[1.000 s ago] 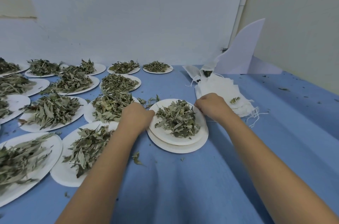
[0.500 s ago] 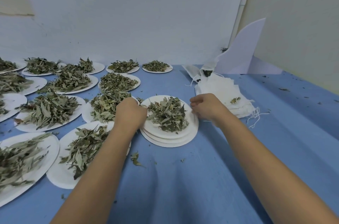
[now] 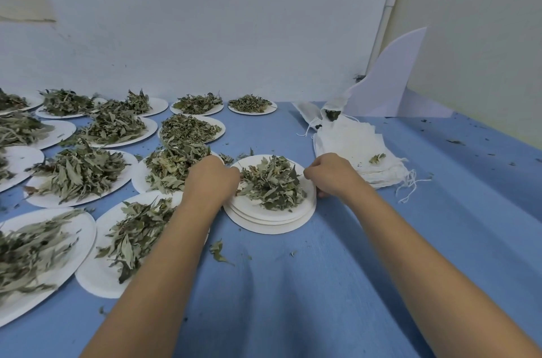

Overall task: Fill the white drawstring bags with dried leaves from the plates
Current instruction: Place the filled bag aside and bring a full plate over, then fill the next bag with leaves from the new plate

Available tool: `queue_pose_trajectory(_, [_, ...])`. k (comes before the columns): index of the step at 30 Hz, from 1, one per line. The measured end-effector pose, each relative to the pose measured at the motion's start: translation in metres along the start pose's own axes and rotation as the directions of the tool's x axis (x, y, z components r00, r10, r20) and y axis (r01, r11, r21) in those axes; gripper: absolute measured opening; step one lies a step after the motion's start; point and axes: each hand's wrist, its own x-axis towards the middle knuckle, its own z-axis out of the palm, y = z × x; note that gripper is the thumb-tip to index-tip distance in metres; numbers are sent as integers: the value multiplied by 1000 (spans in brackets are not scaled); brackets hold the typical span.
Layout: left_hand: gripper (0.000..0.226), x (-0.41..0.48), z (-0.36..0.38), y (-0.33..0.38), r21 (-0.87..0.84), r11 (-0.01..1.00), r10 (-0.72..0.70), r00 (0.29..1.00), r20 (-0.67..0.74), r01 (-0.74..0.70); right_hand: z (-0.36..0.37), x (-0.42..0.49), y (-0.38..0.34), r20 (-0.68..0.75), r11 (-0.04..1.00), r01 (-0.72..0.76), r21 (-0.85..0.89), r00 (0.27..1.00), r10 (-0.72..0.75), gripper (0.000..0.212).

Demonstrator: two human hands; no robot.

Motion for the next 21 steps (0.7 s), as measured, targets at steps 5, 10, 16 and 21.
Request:
queue_pose_trajectory(5, [8,-2,-1,3,23,1000,15,1000,9,-15,-3,-1,-2,90,997,-36,-62,995,42,31])
queue_pose_trajectory(10, [5,-7,2,6,-260,965,18,998,-65,-35,2,7,7,37,988,-55,143,998,50,43])
queue_pose_trajectory(16, [35,-11,14,5,-361,932,-54,998,-41,36,3,7,12,-90,992,32,124,996,-21,29])
queue_pose_trajectory(21, [33,-10,12,5,-300,954,-23,992,-121,-14,-1,3,8,-263,979,183,-92,944,-201,21])
